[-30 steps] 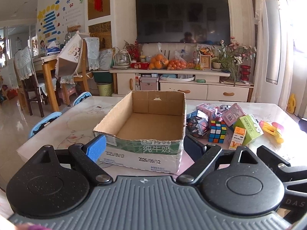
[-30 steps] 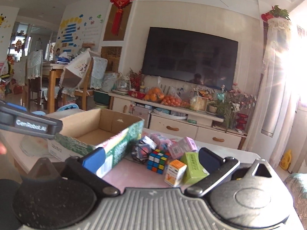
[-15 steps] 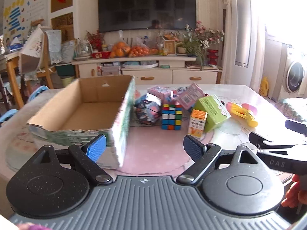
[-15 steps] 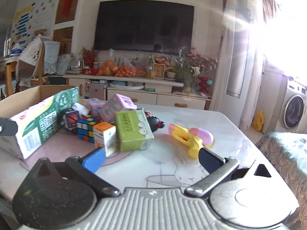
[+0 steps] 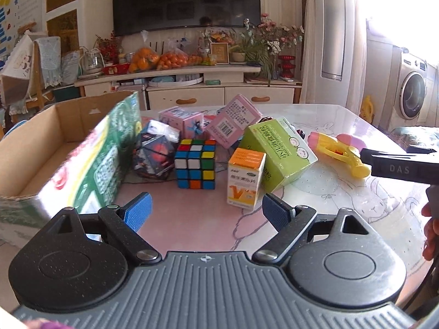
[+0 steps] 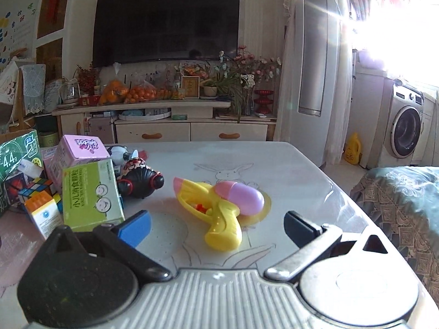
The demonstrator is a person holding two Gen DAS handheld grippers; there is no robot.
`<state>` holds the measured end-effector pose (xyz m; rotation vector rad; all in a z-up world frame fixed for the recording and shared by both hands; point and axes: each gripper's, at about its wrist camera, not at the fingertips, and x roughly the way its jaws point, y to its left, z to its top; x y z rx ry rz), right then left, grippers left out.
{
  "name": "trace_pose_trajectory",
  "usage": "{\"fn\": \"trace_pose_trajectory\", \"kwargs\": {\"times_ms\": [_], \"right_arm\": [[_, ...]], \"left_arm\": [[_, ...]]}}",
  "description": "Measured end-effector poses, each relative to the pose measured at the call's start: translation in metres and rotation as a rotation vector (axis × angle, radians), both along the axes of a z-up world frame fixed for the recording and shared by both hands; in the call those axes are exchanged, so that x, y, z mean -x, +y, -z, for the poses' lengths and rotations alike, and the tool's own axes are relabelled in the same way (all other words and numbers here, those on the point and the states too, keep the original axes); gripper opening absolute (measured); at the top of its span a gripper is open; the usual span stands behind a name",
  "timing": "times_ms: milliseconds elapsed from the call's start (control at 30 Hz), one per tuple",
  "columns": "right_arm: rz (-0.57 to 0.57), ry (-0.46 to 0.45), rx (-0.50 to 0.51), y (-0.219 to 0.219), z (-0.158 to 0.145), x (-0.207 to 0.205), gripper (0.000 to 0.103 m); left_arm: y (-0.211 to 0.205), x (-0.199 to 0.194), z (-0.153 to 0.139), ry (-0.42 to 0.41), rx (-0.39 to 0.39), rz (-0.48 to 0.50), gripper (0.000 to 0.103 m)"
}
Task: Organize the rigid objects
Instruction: 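Grasp the orange vitamin box with the left gripper while the right gripper grasps the yellow water gun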
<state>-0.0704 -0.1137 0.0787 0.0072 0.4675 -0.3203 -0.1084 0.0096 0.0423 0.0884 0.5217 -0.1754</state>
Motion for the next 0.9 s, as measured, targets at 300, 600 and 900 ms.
{"fn": "trace_pose_trajectory", "kwargs": {"times_ms": [300, 600, 900], "right_arm": [[-0.140, 0.046, 0.121, -0.031, 0.011, -0.050, 0.102], [-0.274, 0.140, 0.066, -0.061, 0.030, -0.079, 0.103], [-0.346, 0.166, 0.180, -0.063, 0.037, -0.087, 0.103]], "left_arm": [[-0.026, -0.034, 0.014, 0.011, -0.034, 0.025, 0.103], [-0.045, -0.057, 0.031, 0.045, -0.045, 0.023, 0.090], [-0.055, -0.074, 0.035, 0.073, -0.040, 0.002, 0.072]]}}
